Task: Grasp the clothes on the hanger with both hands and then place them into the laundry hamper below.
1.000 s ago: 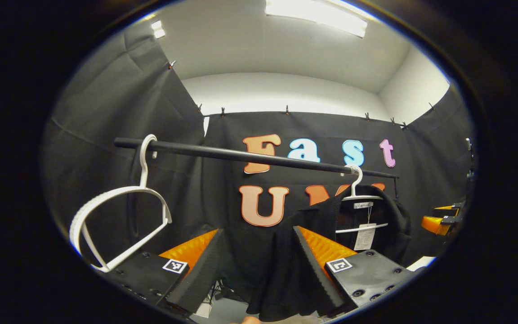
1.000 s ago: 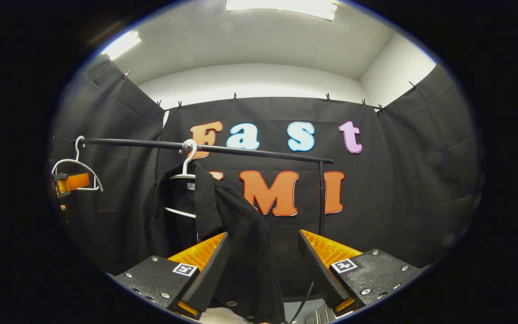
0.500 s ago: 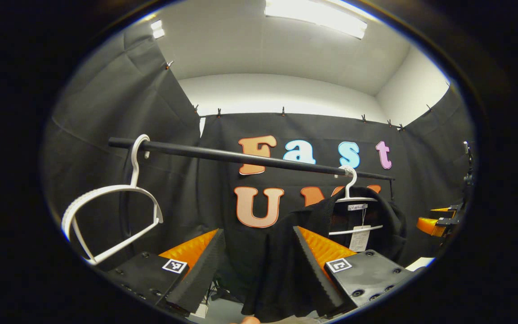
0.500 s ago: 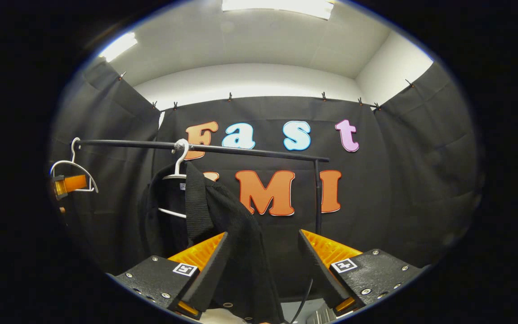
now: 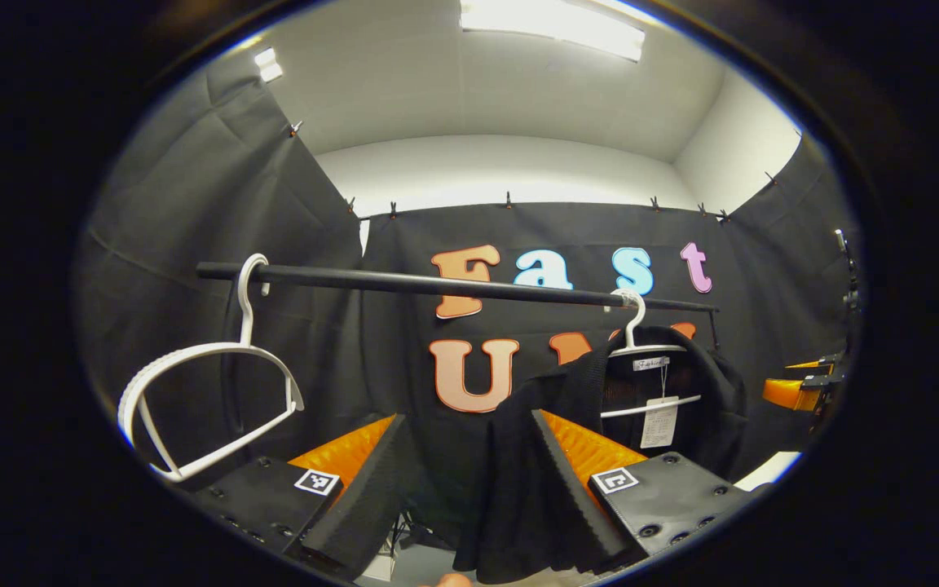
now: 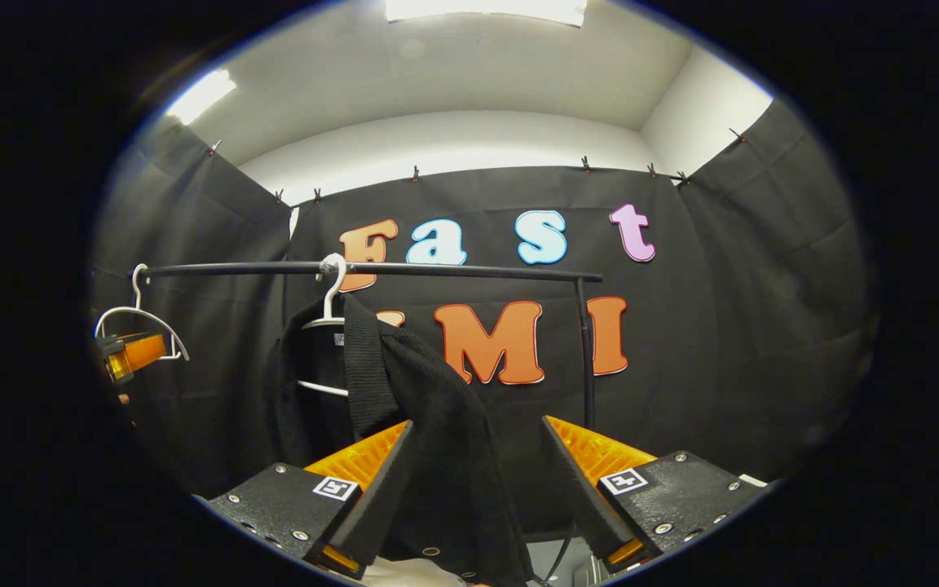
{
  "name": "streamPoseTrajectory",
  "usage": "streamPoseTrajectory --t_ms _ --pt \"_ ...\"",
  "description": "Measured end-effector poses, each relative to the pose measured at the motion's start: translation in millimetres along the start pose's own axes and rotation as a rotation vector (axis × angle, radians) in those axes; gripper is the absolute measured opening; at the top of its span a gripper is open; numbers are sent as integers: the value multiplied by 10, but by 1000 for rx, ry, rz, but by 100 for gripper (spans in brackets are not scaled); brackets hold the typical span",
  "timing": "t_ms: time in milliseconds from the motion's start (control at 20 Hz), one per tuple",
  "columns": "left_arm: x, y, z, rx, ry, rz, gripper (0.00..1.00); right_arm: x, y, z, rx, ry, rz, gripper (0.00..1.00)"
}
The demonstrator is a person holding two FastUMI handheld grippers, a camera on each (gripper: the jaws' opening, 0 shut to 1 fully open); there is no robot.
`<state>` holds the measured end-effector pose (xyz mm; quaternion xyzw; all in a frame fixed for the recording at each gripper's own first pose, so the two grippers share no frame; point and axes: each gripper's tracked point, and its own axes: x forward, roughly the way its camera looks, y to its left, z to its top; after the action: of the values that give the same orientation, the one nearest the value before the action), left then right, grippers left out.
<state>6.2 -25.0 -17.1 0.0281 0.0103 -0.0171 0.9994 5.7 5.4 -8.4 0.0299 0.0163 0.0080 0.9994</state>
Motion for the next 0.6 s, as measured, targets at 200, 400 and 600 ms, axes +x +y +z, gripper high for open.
streamPoseTrajectory --t_ms 200,400,600 --pt "-26 33 -10 -3 2 -1 100 0 218 -9 -15 -12 28 92" --pt "-63 108 -37 -6 3 5 96 47 516 -123 -31 8 69 92" --pt "-85 185 -83 -9 12 15 96 166 751 -303 -48 40 78 93"
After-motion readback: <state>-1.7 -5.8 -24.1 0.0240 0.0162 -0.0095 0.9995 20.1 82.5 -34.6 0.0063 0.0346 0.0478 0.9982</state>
